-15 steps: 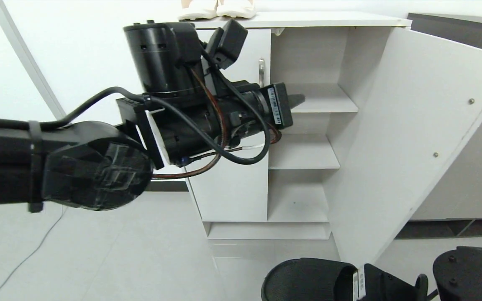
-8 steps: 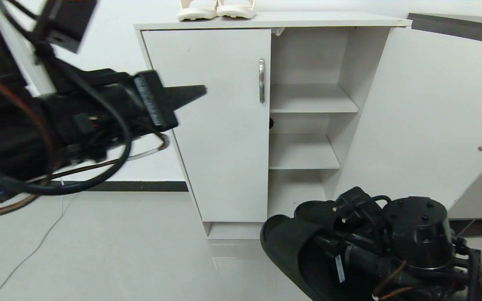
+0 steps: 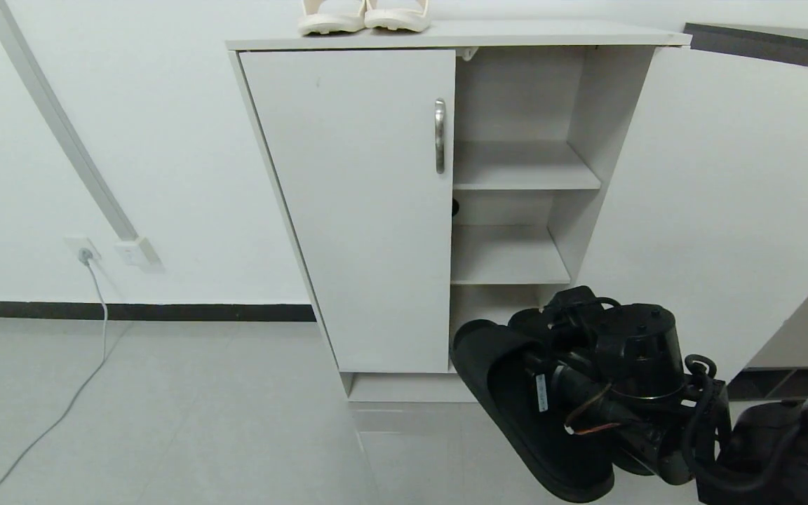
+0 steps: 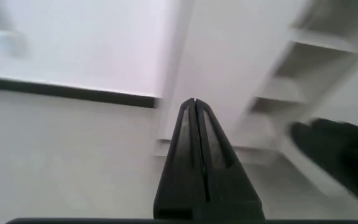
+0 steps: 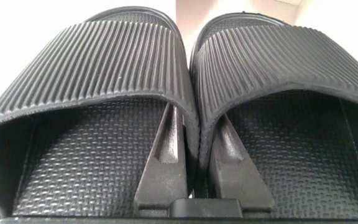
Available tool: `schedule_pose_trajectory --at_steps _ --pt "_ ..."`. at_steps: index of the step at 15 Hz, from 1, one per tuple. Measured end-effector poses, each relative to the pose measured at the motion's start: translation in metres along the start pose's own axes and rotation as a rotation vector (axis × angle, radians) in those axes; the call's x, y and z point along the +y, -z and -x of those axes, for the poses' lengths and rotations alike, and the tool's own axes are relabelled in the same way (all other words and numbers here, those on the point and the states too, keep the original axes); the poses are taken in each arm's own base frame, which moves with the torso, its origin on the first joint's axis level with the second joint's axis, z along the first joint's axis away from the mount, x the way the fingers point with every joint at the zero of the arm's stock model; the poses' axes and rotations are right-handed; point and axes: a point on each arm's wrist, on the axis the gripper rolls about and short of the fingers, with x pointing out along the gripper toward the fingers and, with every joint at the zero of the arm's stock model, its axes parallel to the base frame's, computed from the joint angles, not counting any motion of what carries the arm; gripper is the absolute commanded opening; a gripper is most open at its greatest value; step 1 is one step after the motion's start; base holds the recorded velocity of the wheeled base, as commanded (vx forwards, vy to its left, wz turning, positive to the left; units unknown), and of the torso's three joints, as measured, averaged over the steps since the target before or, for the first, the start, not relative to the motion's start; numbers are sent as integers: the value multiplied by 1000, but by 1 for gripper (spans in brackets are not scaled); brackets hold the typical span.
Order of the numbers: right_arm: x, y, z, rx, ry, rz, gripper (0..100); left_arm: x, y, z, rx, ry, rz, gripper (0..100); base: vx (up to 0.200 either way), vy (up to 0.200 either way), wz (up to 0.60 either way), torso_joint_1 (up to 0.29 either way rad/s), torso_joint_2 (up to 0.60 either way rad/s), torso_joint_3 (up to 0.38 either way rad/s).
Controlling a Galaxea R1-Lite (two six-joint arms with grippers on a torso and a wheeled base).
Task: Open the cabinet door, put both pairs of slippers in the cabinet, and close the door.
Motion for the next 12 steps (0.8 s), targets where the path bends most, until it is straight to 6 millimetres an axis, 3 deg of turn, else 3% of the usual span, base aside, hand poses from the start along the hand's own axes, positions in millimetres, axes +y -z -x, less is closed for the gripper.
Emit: schedule_pose_trajectory --at_steps 3,6,9,12 --pt "0 2 -2 7 8 3 0 15 55 31 -11 -206 -51 0 0 0 0 0 0 0" --pt "1 3 -3 10 7 6 0 19 104 46 -20 -242 -105 0 0 0 0 0 0 0" --pt "1 5 -3 16 8 8 0 22 138 47 -19 -198 -119 0 0 0 0 0 0 0" --pt "3 7 -4 21 3 10 0 22 156 40 -60 -88 -101 0 0 0 0 0 0 0"
